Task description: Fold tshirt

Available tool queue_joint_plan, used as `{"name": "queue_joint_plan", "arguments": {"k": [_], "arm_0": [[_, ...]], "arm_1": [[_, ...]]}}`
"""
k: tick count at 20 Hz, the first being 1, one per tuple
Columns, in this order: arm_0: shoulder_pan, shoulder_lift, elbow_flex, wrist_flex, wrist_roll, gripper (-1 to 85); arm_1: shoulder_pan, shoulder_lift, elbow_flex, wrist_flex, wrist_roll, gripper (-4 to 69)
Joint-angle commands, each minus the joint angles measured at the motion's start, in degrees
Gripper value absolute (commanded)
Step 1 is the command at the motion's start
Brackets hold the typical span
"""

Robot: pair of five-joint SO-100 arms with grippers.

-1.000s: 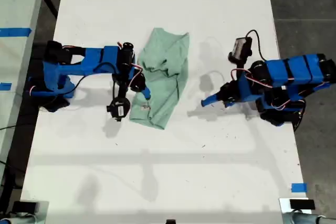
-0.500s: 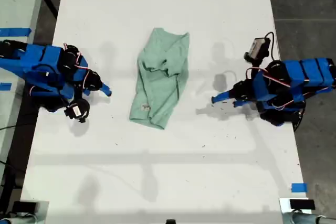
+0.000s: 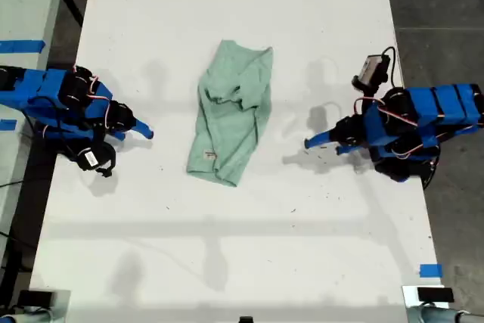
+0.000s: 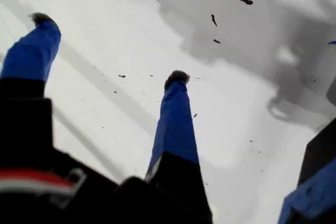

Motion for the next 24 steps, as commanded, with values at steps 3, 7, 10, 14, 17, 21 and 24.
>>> {"name": "queue_joint_plan", "arguments": {"k": [3,7,10,14,17,21,24], "arm_0": [[-4.3,-9.8,-8.0,-2.5,5.5,24.5],[-7.6,-42.1,-37.6,-5.4,17.4,24.9],[-6.9,-59.6,-52.3,-8.6,22.3,25.1],[-3.5,-74.0,-61.8,-11.3,23.1,25.2],[-2.5,-81.1,-61.4,-17.3,22.6,25.8],[-3.7,-95.7,-66.5,-20.6,22.1,25.1],[-3.4,-98.3,-68.5,-20.4,21.2,17.5]], "arm_1": [[1.0,-11.4,-6.6,-6.2,-4.2,35.5],[2.7,-43.8,-33.7,-11.1,-13.5,36.3],[2.3,-66.6,-57.4,-8.9,-18.0,36.6],[1.4,-90.8,-83.7,-4.9,-20.7,36.7],[1.0,-102.0,-95.5,-4.4,-21.4,36.5],[1.2,-109.7,-96.9,-10.8,-21.7,33.7],[1.2,-113.8,-97.3,-12.6,-21.0,25.8]]}}
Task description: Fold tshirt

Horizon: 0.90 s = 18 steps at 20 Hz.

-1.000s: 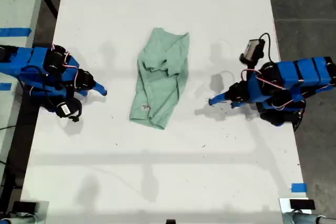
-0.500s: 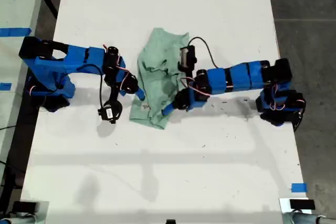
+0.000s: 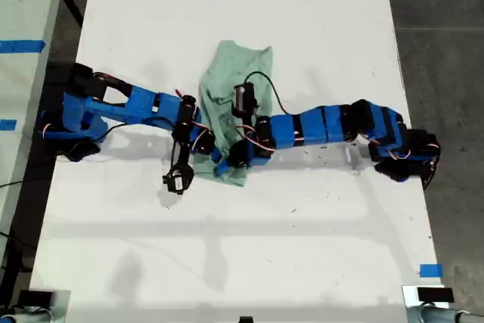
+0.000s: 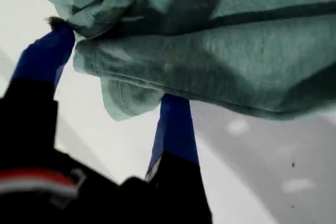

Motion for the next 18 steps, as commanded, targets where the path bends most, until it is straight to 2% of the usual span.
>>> {"name": "queue_joint_plan", "arguments": {"k": [1,2,4,7,10,13,15,18], "arm_0": [[0.1,-1.5,-1.7,-0.4,-3.2,9.8],[0.6,-1.5,-2.3,-0.4,-4.1,0.4],[1.9,-1.9,-3.8,-1.8,-5.0,0.1],[4.1,-4.0,-8.5,-0.8,-5.1,0.1],[8.3,-5.6,-19.6,4.5,-4.0,0.1],[13.8,-8.0,-33.8,10.5,-3.0,0.1],[17.5,-7.8,-35.9,9.2,-3.0,0.1],[22.6,-7.4,-37.1,5.1,-3.1,0.1]], "arm_1": [[-1.1,-2.4,-1.0,-2.7,-0.1,19.4],[-1.4,-2.3,-0.9,-2.4,1.1,7.5],[-2.2,-2.3,-0.8,-2.1,1.5,-1.5],[-3.6,-1.4,0.1,-1.7,0.8,-1.5],[-5.7,4.2,3.0,0.4,-0.2,-1.5],[-11.0,11.9,4.1,7.2,0.8,-1.5],[-15.6,16.7,4.5,10.1,2.5,-1.5],[-22.8,19.0,2.4,10.8,5.3,-1.5]]}}
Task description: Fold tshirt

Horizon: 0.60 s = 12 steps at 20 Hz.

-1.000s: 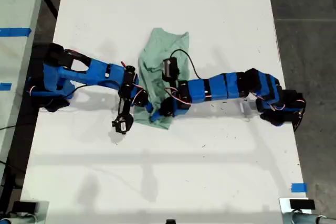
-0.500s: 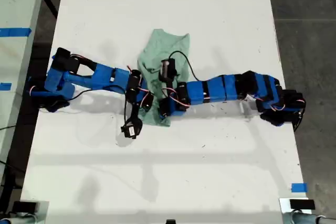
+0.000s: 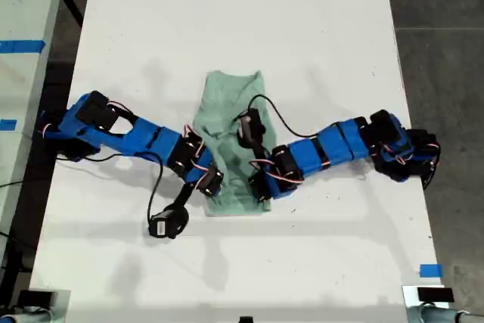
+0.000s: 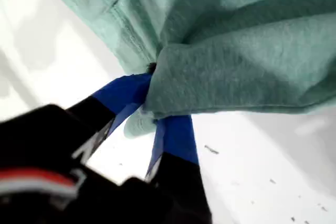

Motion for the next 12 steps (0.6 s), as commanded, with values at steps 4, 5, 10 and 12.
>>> {"name": "queue_joint_plan", "arguments": {"k": [4,5,10,12], "arm_0": [[6.2,3.3,-3.5,-5.9,1.3,0.1],[4.9,4.6,-3.4,-5.1,3.3,0.1],[-10.5,15.9,-3.1,7.1,21.9,0.1],[-19.3,20.4,-3.1,9.7,31.5,0.1]], "arm_1": [[-7.0,6.4,-3.8,-0.2,3.1,-1.5],[-5.3,7.9,-2.7,0.5,2.0,-1.5],[10.2,16.3,0.8,6.9,-13.5,-1.4],[19.1,19.6,2.5,7.2,-22.8,-1.4]]}}
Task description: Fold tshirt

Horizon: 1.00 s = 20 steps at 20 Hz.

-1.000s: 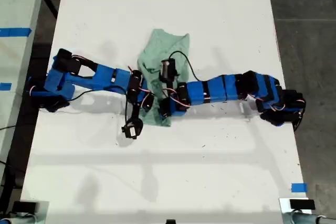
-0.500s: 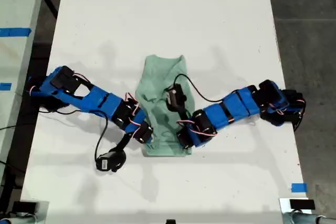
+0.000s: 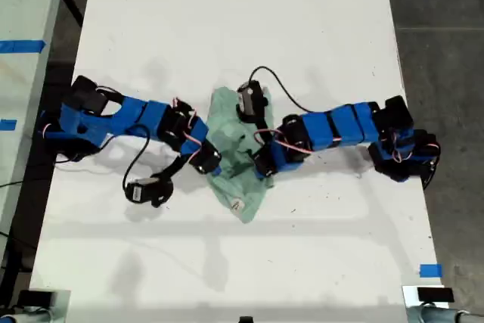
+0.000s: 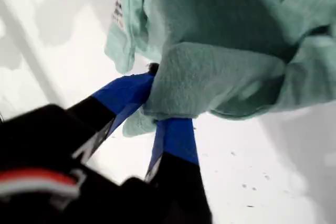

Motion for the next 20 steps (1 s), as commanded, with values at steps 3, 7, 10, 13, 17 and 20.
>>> {"name": "queue_joint_plan", "arguments": {"k": [3,7,10,13,17,20], "arm_0": [[-24.9,12.0,-3.0,5.4,17.9,0.1],[-30.7,12.2,-2.0,7.4,20.4,0.1],[-28.4,11.1,-1.8,7.1,19.0,0.1],[-23.1,11.9,-1.5,8.0,15.8,0.1],[-13.1,12.2,-0.1,6.4,9.3,0.1],[-5.3,9.1,-0.1,1.8,6.1,0.1]], "arm_1": [[20.3,8.6,-0.8,1.0,-18.8,-1.4],[20.0,8.7,1.1,0.1,-18.3,-1.4],[18.2,8.6,1.8,-0.3,-16.6,-1.4],[14.8,8.6,1.8,-0.4,-14.1,-1.4],[8.7,8.3,3.4,-0.4,-9.4,-1.4],[6.7,7.8,5.6,-0.8,-7.7,-1.4]]}}
